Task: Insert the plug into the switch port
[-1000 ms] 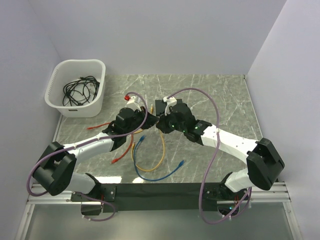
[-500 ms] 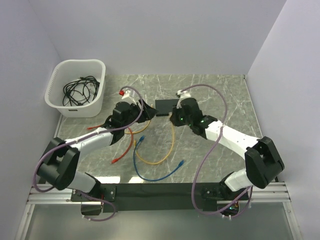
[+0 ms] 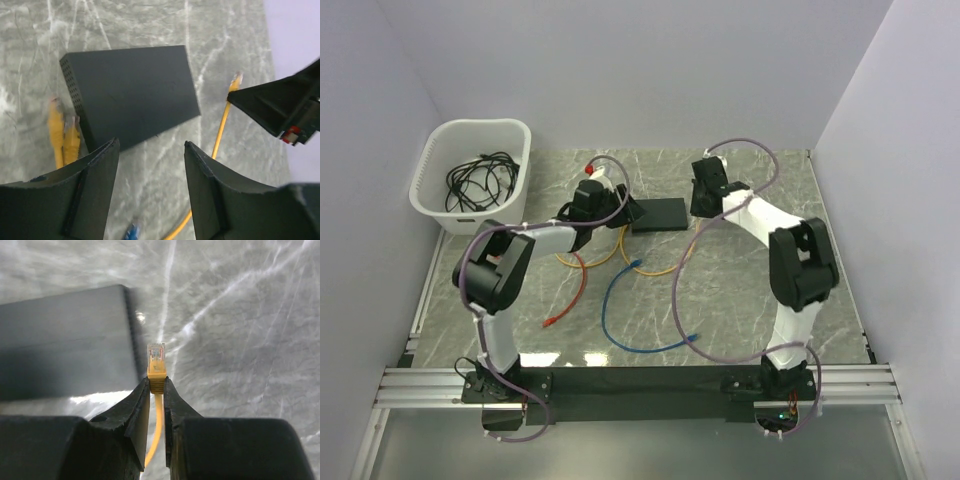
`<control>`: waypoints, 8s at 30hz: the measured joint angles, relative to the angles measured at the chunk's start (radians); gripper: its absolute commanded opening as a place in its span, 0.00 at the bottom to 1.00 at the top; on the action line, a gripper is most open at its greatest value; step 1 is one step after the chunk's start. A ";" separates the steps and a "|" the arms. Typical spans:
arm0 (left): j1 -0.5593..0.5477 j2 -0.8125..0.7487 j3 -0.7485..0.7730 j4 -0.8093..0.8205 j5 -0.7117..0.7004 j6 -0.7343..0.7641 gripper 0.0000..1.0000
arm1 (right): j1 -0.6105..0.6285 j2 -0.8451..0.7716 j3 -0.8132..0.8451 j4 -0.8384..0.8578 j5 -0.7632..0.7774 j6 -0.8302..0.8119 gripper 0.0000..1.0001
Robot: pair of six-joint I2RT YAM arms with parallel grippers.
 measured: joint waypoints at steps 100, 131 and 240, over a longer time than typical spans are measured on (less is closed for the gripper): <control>-0.276 -0.291 -0.387 -0.190 -0.248 0.091 0.01 | 0.128 0.012 -0.109 -0.114 0.085 0.023 0.00; 0.064 -0.525 -0.429 -0.179 -0.227 0.122 0.91 | 0.324 -0.118 -0.201 -0.072 -0.112 0.007 0.00; 0.103 0.156 -0.215 0.424 0.291 0.237 0.43 | 0.427 0.110 0.019 -0.198 -0.100 -0.192 0.00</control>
